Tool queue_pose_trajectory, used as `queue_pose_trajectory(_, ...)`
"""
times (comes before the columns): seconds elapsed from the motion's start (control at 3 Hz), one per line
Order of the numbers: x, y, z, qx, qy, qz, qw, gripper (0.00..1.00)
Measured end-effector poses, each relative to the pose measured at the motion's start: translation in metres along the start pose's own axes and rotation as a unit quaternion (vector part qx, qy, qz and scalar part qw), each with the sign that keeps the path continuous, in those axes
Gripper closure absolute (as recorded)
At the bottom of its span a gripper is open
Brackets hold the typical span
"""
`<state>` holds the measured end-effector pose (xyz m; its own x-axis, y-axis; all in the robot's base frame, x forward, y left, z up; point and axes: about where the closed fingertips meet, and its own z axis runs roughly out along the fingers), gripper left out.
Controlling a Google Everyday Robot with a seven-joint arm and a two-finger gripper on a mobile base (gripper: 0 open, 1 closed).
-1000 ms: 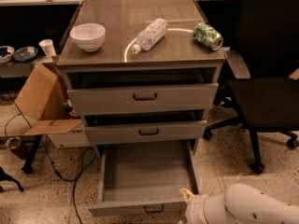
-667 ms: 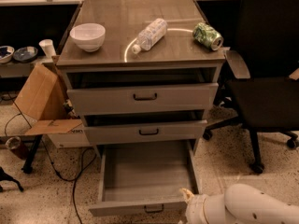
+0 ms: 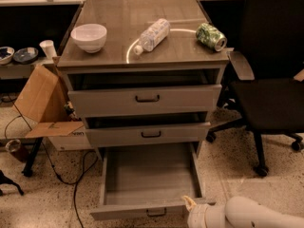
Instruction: Close bottom drawer
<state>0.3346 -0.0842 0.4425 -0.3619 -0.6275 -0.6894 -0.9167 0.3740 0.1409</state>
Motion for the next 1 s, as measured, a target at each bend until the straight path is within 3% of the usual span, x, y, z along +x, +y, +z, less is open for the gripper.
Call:
queue_pose_trajectory(0.33, 0.061, -0.002, 0.048, -0.028, -0.017, 0.035, 0.9989, 0.02)
queue_pose_trajectory(0.67, 0.102, -0.002, 0.077, -0.040, -0.021, 0.062, 0.9970, 0.25)
queue_pose_trajectory(1.0, 0.125, -0.012, 0.105, -0.038, -0.015, 0.069, 0.9968, 0.49)
